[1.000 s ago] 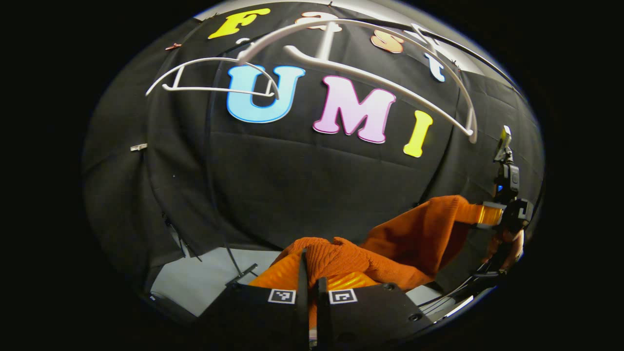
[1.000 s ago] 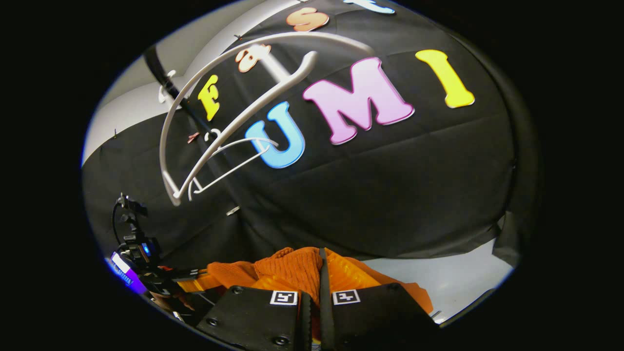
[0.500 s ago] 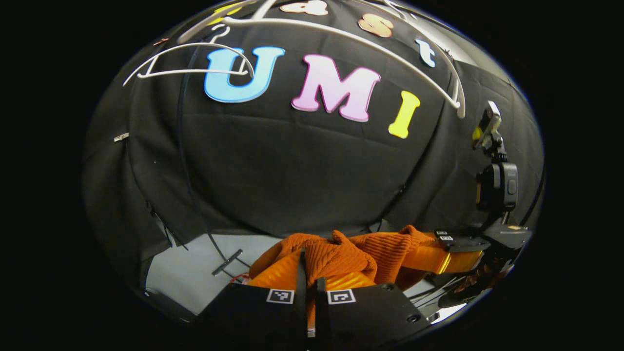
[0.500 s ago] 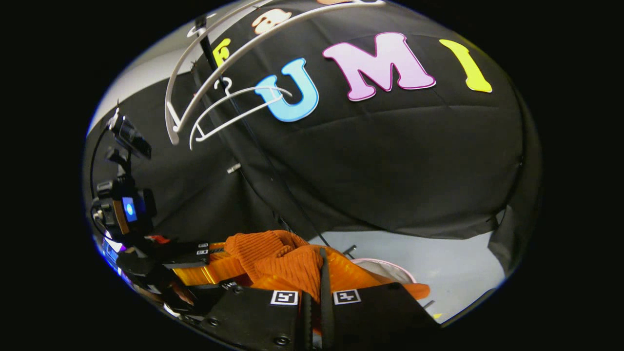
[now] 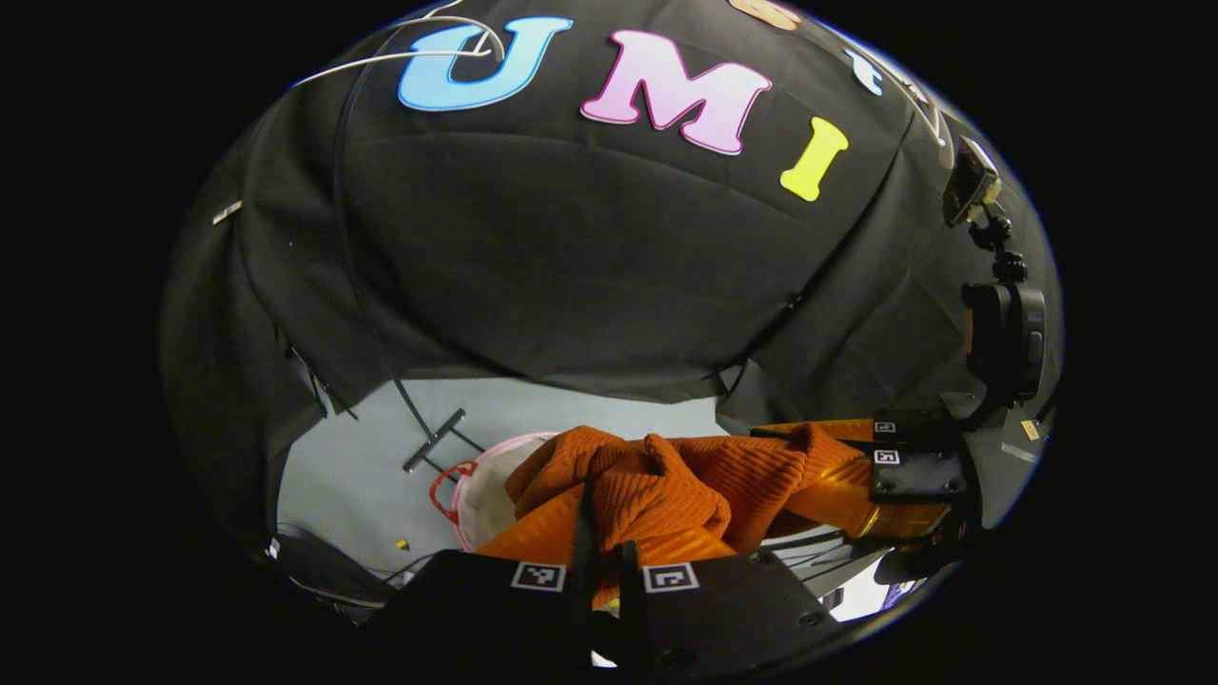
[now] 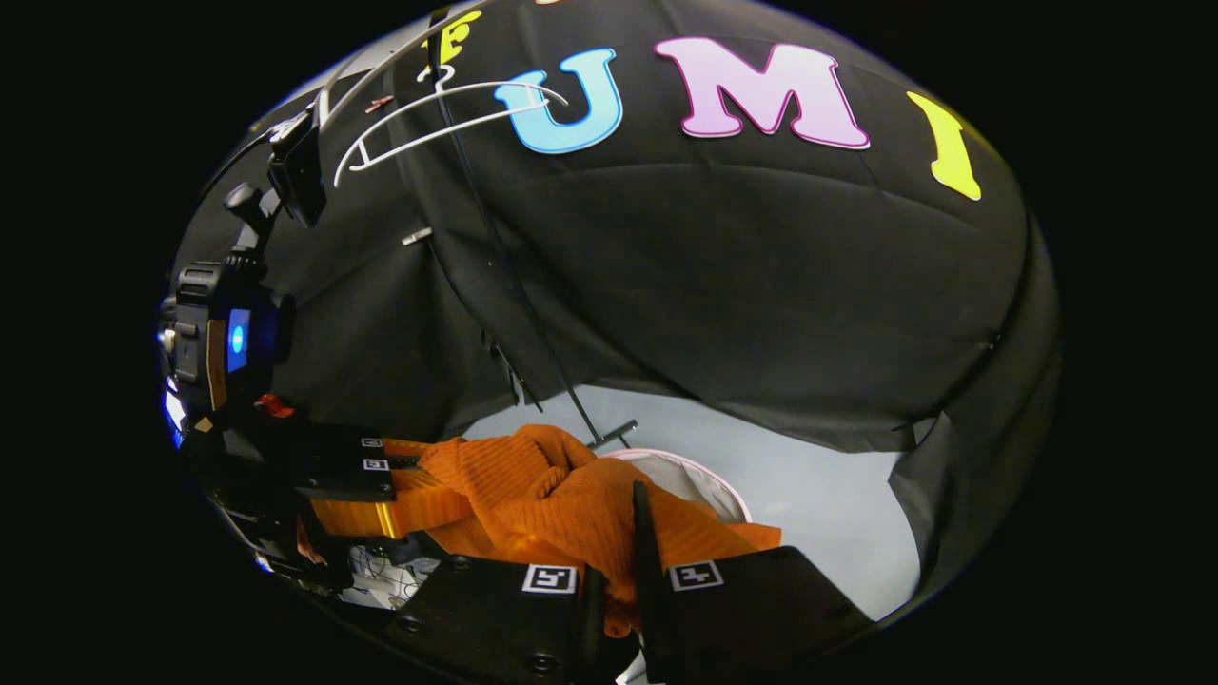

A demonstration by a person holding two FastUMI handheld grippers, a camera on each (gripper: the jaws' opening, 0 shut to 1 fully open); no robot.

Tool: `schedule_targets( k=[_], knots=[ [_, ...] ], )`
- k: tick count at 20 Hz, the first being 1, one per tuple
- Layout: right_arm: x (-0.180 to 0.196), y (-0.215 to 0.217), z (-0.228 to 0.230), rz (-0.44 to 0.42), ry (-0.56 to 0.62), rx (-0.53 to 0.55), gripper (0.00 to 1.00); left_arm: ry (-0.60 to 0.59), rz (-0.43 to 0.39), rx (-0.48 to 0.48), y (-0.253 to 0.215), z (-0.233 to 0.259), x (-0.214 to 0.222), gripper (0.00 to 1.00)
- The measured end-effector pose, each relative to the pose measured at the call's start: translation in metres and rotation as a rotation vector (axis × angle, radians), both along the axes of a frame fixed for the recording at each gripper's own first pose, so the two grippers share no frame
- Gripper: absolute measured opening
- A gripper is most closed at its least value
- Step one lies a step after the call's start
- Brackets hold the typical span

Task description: Grasp the clothes on the hanger with both hands and then place them into the laundry hamper below.

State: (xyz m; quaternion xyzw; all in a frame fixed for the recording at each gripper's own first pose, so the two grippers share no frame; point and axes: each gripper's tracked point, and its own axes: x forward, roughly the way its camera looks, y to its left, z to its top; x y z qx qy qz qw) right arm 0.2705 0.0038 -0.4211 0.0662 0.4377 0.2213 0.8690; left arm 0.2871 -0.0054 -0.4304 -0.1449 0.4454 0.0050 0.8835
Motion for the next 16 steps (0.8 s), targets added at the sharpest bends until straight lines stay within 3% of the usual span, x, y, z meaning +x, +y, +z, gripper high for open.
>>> schedule_targets(
  k=[2,3,5,6,8,9,10,11,12,13,16],
  knots=[
    [-0.009,-0.001,-0.010,0.001,0.054,-0.019,0.21,0.066,0.018,-0.048,-0.005,-0.014,-0.007,0.22],
    [-0.012,-0.001,-0.015,0.004,0.071,-0.019,0.21,0.087,0.031,-0.060,-0.005,-0.017,-0.007,0.17],
    [-0.014,0.003,-0.016,0.012,0.081,-0.005,0.21,0.109,0.041,-0.056,-0.005,-0.023,-0.006,0.22],
    [-0.015,0.004,-0.017,0.011,0.078,-0.007,0.24,0.118,0.037,-0.048,-0.006,-0.025,-0.007,0.17],
    [-0.012,-0.001,-0.013,0.011,0.059,-0.025,0.43,0.131,0.016,-0.036,-0.008,-0.031,-0.014,0.21],
    [-0.009,-0.002,-0.011,0.009,0.050,-0.025,0.60,0.123,0.002,-0.033,-0.008,-0.026,-0.017,0.19],
    [-0.007,-0.003,-0.010,0.006,0.045,-0.027,0.69,0.113,-0.010,-0.028,-0.006,-0.015,-0.012,0.44],
    [-0.005,-0.007,-0.009,0.002,0.037,-0.038,0.77,0.105,-0.011,-0.008,-0.009,-0.038,-0.007,0.70],
    [-0.005,-0.011,-0.008,0.004,0.030,-0.054,0.88,0.102,-0.015,0.010,-0.001,-0.020,-0.014,0.96],
    [-0.005,-0.012,-0.013,0.009,0.026,-0.064,1.00,0.102,-0.016,0.028,0.003,-0.026,-0.013,0.95],
    [-0.009,-0.017,-0.017,0.012,0.029,-0.080,0.99,0.108,-0.011,0.028,0.003,-0.024,-0.017,0.96]
  ],
)
